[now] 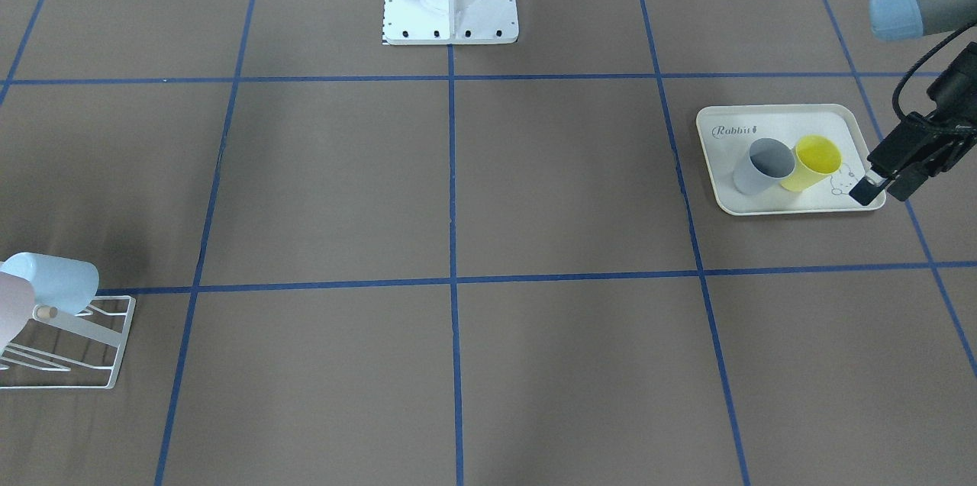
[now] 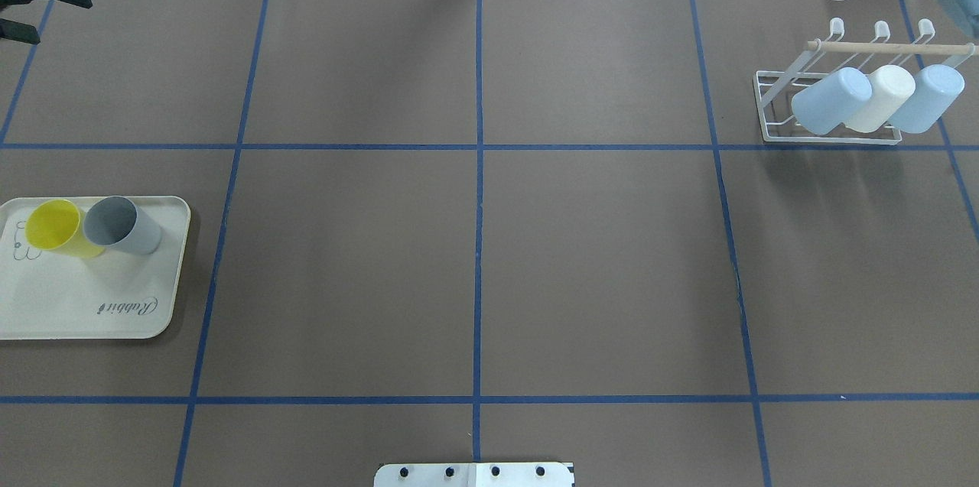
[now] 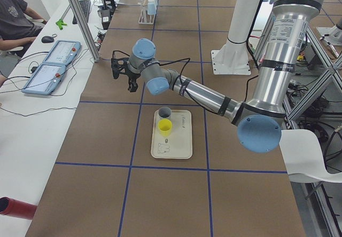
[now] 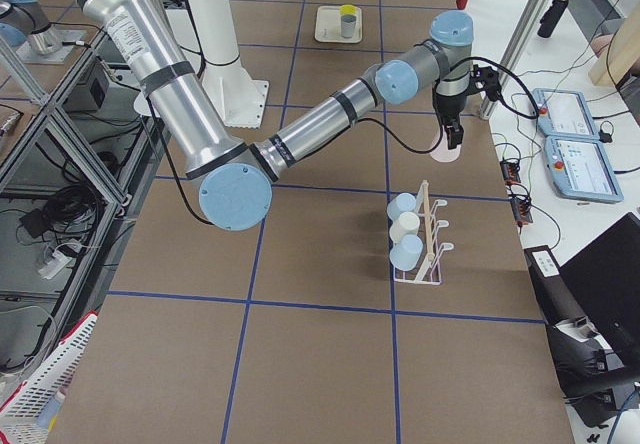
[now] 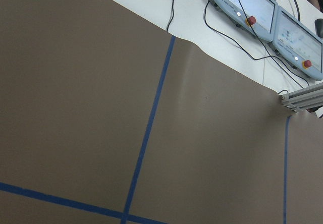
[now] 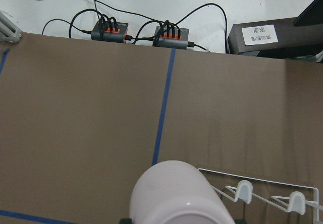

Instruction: Transfer IKEA cup to right arm and place on rack

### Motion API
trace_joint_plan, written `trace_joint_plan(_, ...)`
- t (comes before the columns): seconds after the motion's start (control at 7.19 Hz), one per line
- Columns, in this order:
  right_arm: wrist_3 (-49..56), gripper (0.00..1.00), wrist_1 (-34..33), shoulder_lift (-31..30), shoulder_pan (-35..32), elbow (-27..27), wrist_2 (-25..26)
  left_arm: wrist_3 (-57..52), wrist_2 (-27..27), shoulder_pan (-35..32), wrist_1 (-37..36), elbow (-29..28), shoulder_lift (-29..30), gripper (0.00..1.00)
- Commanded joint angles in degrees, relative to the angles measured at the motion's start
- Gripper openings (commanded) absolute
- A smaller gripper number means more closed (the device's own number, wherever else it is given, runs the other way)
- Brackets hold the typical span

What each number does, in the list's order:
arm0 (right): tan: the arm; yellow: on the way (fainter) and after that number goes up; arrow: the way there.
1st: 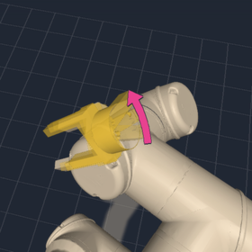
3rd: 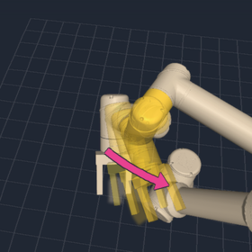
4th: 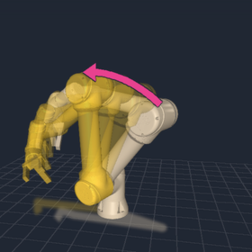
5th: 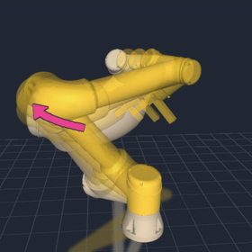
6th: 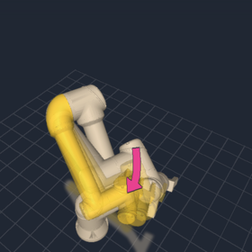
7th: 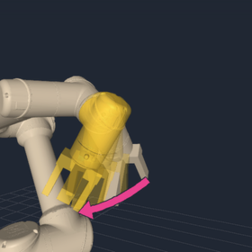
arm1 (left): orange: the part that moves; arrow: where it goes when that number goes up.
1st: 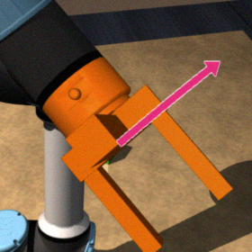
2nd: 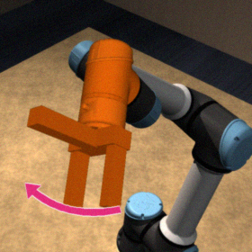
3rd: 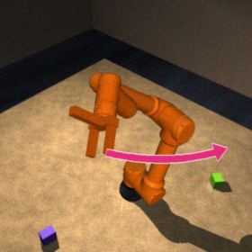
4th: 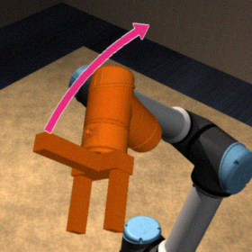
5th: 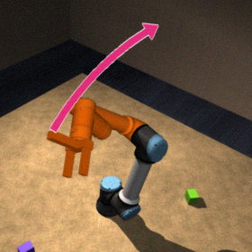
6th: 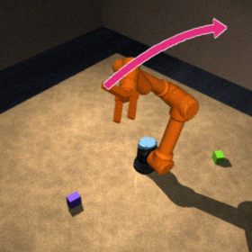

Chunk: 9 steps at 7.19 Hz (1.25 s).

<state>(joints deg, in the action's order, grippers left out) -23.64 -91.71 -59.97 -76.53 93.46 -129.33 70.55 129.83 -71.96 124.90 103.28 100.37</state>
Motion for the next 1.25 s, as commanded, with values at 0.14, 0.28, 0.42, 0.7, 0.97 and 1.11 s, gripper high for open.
trace_joint_plan(0.14, 4.13, 0.36, -0.05, 1.69, -1.17, -9.14, -1.01, -0.94, -1.51, -0.03, -1.76, 3.06, -2.45, 1.0)
trace_joint_plan(0.28, 4.56, 0.36, 0.13, 3.53, -1.17, -12.04, -1.1, -0.86, -2.12, 0.06, -1.68, 4.11, -3.59, 1.0)
trace_joint_plan(0.42, 4.65, 0.36, 0.13, 4.59, -0.82, -13.29, -1.18, -0.86, -2.39, 0.15, -1.67, 5.17, -4.65, 1.0)
trace_joint_plan(0.7, 5.18, 0.36, 0.48, 4.6, 0.93, -15.49, -1.01, -0.42, -2.3, 0.15, -1.76, 5.53, -4.66, 1.0)
trace_joint_plan(0.97, 5.62, 0.36, 2.67, 4.34, 1.73, -17.51, -0.83, -0.33, -2.3, 0.15, -1.76, 5.79, -4.74, 1.0)
trace_joint_plan(1.11, 5.71, 0.36, 2.85, 4.6, 1.73, -18.04, -0.83, -0.33, -2.3, 0.15, -1.76, 5.79, -4.74, 1.0)
